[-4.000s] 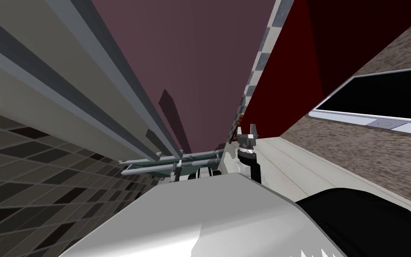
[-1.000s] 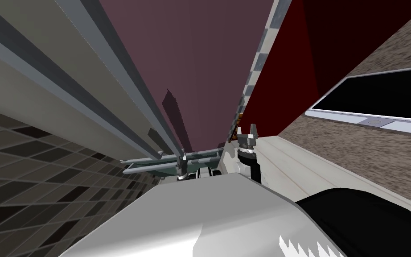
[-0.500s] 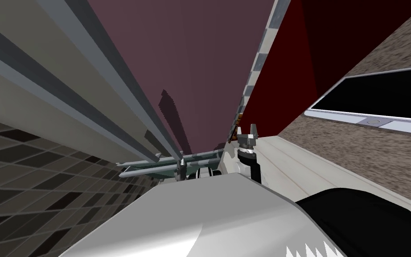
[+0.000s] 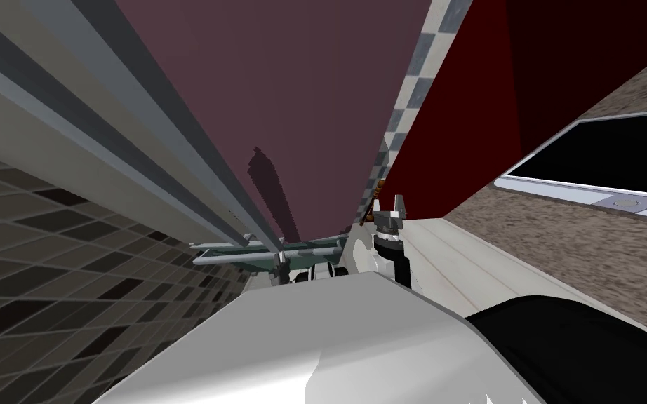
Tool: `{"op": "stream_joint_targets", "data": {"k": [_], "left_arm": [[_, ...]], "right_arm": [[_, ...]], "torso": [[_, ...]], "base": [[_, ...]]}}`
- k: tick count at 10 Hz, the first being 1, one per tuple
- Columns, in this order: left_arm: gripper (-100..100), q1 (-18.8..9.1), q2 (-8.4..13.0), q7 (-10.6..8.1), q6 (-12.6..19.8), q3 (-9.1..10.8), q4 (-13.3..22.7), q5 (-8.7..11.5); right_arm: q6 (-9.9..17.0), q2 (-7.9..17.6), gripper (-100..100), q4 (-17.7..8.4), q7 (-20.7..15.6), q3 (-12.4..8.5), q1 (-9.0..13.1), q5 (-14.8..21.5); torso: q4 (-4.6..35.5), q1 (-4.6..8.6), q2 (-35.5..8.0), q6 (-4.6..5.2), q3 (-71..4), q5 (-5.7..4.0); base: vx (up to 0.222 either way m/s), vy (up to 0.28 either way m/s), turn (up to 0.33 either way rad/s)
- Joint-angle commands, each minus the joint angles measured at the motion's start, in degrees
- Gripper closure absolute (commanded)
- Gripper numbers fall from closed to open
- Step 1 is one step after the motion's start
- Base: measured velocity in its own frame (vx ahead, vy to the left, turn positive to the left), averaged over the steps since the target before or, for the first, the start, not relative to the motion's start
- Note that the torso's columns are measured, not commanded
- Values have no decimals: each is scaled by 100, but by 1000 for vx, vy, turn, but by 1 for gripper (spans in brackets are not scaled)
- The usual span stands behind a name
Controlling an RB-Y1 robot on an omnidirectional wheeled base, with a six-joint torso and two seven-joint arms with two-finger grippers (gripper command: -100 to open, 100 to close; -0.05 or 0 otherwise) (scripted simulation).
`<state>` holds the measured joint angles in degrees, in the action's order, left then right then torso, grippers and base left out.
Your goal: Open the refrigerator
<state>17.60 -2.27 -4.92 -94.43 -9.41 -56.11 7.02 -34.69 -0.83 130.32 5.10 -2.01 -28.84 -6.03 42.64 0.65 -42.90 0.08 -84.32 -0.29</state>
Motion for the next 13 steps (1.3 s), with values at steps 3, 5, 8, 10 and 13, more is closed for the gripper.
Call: {"op": "stream_joint_targets", "data": {"k": [3,5,8,10,13], "left_arm": [[100,253,-5,153,108,39,-498,140],[100,351,-2,210,165,63,-663,201],[100,449,0,267,222,88,-813,262],[100,449,0,267,222,88,-827,262],[100,546,2,324,279,112,-991,322]], "right_arm": [[0,1,0,0,0,-1,0,0],[0,2,0,0,0,-1,-1,0],[0,2,0,0,0,-1,-1,0],[0,2,0,0,0,-1,-1,0],[0,2,0,0,0,-1,-1,0]], "torso": [[17,-13,46,16,-42,-18],[25,-1,25,9,-31,-23],[29,7,10,14,-22,-28],[26,13,5,8,-17,-27],[23,18,5,8,-16,-26]], "base": [[-62,-99,69],[-26,-85,75],[-34,-70,41],[-28,-56,40],[-32,-62,48]]}}
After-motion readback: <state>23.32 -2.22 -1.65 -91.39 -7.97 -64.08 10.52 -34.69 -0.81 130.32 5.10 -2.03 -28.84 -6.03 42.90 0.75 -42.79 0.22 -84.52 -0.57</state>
